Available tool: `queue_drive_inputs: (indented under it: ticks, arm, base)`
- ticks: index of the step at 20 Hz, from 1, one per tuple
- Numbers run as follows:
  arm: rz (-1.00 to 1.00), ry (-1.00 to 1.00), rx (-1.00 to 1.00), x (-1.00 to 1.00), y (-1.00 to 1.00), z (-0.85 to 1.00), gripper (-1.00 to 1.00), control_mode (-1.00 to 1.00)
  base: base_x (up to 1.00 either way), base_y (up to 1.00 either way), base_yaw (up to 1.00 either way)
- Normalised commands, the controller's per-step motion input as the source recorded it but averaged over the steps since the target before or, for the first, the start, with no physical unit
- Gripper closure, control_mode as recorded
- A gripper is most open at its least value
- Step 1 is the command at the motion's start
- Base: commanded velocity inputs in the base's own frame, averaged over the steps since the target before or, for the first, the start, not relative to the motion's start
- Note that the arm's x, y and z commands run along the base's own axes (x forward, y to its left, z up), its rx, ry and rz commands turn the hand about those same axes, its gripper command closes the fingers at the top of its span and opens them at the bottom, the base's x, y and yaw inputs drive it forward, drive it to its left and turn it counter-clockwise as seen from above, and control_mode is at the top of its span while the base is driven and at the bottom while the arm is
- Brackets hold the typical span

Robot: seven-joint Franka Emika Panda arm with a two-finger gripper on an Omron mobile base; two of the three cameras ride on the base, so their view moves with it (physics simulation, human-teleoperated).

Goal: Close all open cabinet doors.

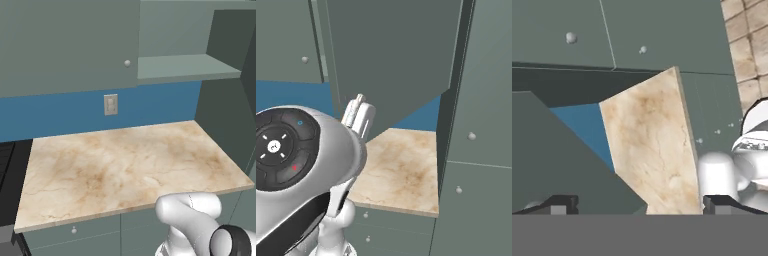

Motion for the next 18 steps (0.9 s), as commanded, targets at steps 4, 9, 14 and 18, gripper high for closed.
queue_drive_inputs:
  ticks: [4, 9, 14, 18]
  arm:
    - [0.00, -0.02, 0.02, 0.50, -0.10, -0.07, -1.00, -1.00]
    - [0.00, -0.01, 0.08, 0.51, -0.08, -0.06, -1.00, -1.00]
    - [0.03, -0.03, 0.20, 0.32, -0.30, -0.03, -1.00, -1.00]
    - [0.05, -0.08, 0.24, 0.34, -0.22, -0.01, -1.00, -1.00]
  base:
    - [0.00, 0.00, 0.00]
    - [0.00, 0.00, 0.00]
    - [0.00, 0.00, 0.00]
    - [0.00, 0.00, 0.00]
